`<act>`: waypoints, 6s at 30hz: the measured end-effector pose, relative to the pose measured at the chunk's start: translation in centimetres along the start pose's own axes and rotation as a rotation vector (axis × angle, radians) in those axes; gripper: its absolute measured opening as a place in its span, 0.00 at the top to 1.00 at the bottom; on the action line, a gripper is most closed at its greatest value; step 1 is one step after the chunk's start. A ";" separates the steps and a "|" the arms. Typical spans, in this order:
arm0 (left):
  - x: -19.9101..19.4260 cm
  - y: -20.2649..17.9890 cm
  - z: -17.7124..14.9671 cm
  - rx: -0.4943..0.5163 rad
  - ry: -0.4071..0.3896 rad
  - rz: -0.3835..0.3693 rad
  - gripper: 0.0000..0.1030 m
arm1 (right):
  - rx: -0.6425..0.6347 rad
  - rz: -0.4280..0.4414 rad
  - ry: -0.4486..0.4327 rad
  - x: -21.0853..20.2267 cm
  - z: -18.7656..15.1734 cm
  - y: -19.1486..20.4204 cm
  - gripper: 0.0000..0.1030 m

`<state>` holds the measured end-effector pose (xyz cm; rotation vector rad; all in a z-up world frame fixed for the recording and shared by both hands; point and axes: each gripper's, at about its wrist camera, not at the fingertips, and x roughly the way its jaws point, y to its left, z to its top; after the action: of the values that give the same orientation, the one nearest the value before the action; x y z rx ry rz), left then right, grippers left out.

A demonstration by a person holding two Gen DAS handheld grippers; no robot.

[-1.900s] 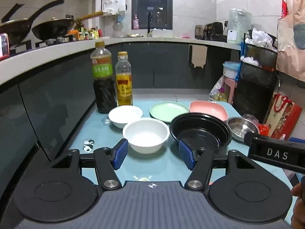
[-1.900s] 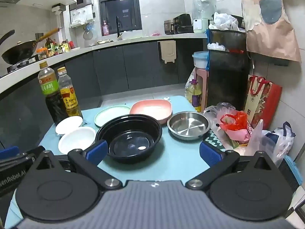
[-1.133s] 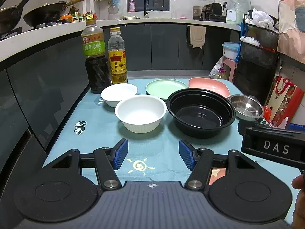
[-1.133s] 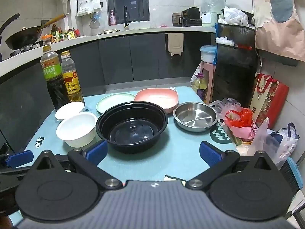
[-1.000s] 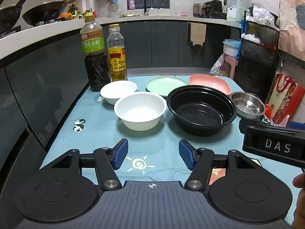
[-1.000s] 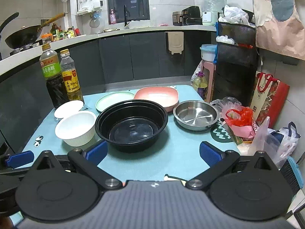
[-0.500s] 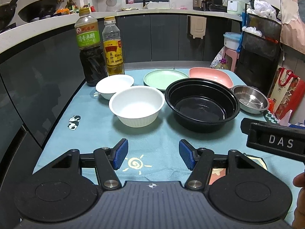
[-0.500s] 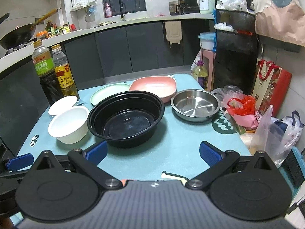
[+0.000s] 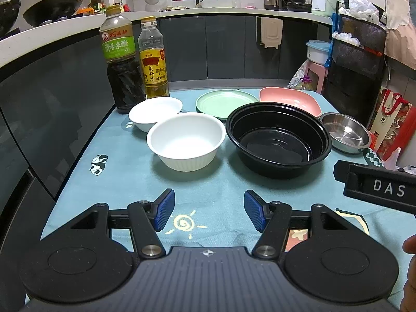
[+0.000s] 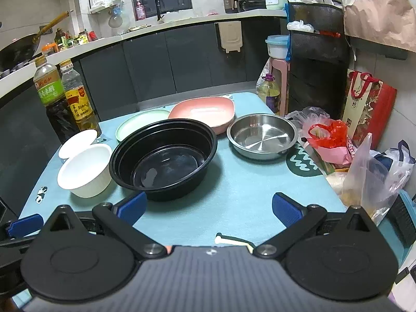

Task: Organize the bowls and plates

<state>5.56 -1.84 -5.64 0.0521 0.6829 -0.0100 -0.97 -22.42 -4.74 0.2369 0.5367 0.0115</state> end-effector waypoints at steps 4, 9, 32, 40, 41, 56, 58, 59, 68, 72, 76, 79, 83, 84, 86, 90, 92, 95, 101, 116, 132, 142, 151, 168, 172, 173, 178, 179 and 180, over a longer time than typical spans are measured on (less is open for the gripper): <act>0.2 0.2 -0.1 -0.004 0.004 0.002 0.45 | 0.001 0.003 0.007 0.2 0.0 0.0 0.48; 0.4 0.3 -0.2 -0.006 0.010 0.001 0.45 | 0.001 0.004 0.012 0.2 0.0 0.0 0.48; 4.8 2.0 3.2 -0.208 0.104 -0.096 0.46 | 0.094 0.025 0.058 3.1 2.1 -1.8 0.49; 9.6 0.2 5.5 -0.283 0.212 -0.158 0.47 | 0.190 0.055 0.163 7.1 4.0 -2.9 0.49; 10.0 0.1 5.5 -0.289 0.211 -0.158 0.47 | 0.197 0.055 0.173 7.5 4.1 -3.0 0.49; 8.5 -0.2 4.6 -0.247 0.188 -0.237 0.85 | 0.183 0.111 0.217 6.3 3.1 -3.0 0.94; 7.4 0.0 4.1 -0.240 0.171 -0.238 0.85 | 0.180 0.113 0.205 5.0 2.8 -3.0 0.94; 6.7 0.1 3.9 -0.240 0.161 -0.238 0.85 | 0.176 0.114 0.200 4.5 2.7 -3.0 0.94; 2.0 1.5 1.8 -0.246 0.124 -0.250 0.85 | 0.152 0.129 0.187 1.5 1.6 -2.1 0.92; 0.1 1.9 0.8 -0.241 0.107 -0.244 0.85 | 0.139 0.138 0.182 0.2 0.9 -1.6 0.91; -1.4 2.6 -0.5 -0.229 0.104 -0.241 0.84 | 0.123 0.148 0.188 -0.9 -0.2 -1.2 0.90; -2.0 3.2 -1.6 -0.229 0.116 -0.238 0.83 | 0.108 0.161 0.201 -1.5 -1.0 -0.7 0.90; -2.3 4.1 -3.2 -0.231 0.135 -0.212 0.83 | 0.073 0.174 0.225 -1.6 -2.2 0.4 0.89; -2.3 4.4 -3.5 -0.232 0.140 -0.204 0.83 | 0.061 0.176 0.233 -1.5 -2.5 0.7 0.89; -2.3 4.8 -4.2 -0.238 0.153 -0.193 0.83 | 0.043 0.181 0.251 -1.4 -3.1 1.3 0.89; -2.0 5.7 -5.0 -0.255 0.183 -0.187 0.82 | 0.026 0.196 0.279 -1.1 -3.9 1.9 0.88; -2.0 6.0 -5.4 -0.259 0.190 -0.188 0.82 | 0.019 0.200 0.285 -1.1 -4.2 2.1 0.88; -2.1 6.2 -5.7 -0.257 0.191 -0.188 0.82 | 0.014 0.206 0.291 -1.1 -4.5 2.3 0.88; -1.7 6.6 -6.0 -0.271 0.213 -0.203 0.80 | 0.015 0.218 0.302 -0.9 -4.7 2.4 0.88; -3.9 7.9 -5.5 -0.252 0.088 -0.191 0.69 | 0.041 0.232 0.259 -1.3 -4.0 1.4 0.62; -3.6 10.1 -2.5 -0.261 -0.031 -0.059 0.64 | 0.068 0.195 0.156 -1.1 -1.1 -0.3 0.58; 0.3 10.4 0.1 -0.259 -0.013 -0.003 0.62 | 0.003 0.206 0.146 1.9 1.6 0.1 0.56; 4.8 10.3 2.7 -0.284 0.042 -0.004 0.61 | -0.030 0.270 0.197 5.8 4.2 1.5 0.56; 10.6 10.3 6.0 -0.274 0.095 -0.021 0.61 | -0.142 0.373 0.287 11.4 7.7 7.3 0.56; 11.2 10.2 6.2 -0.262 0.105 -0.015 0.61 | -0.153 0.381 0.303 12.3 7.8 8.0 0.56; 11.3 10.2 6.2 -0.262 0.107 -0.015 0.61 | -0.155 0.382 0.305 12.5 7.8 8.1 0.56; 12.3 10.0 6.0 -0.259 0.131 -0.027 0.61 | -0.186 0.360 0.328 13.6 7.4 8.8 0.56; 12.5 9.9 6.0 -0.255 0.137 -0.028 0.61 | -0.186 0.358 0.333 13.8 7.3 8.9 0.56; 12.6 9.8 6.0 -0.253 0.141 -0.029 0.61 | -0.185 0.355 0.339 14.1 7.2 9.0 0.56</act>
<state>19.34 7.79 -8.52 -0.2020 0.8214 0.0529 15.25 -14.28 -3.81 0.1464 0.8201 0.4513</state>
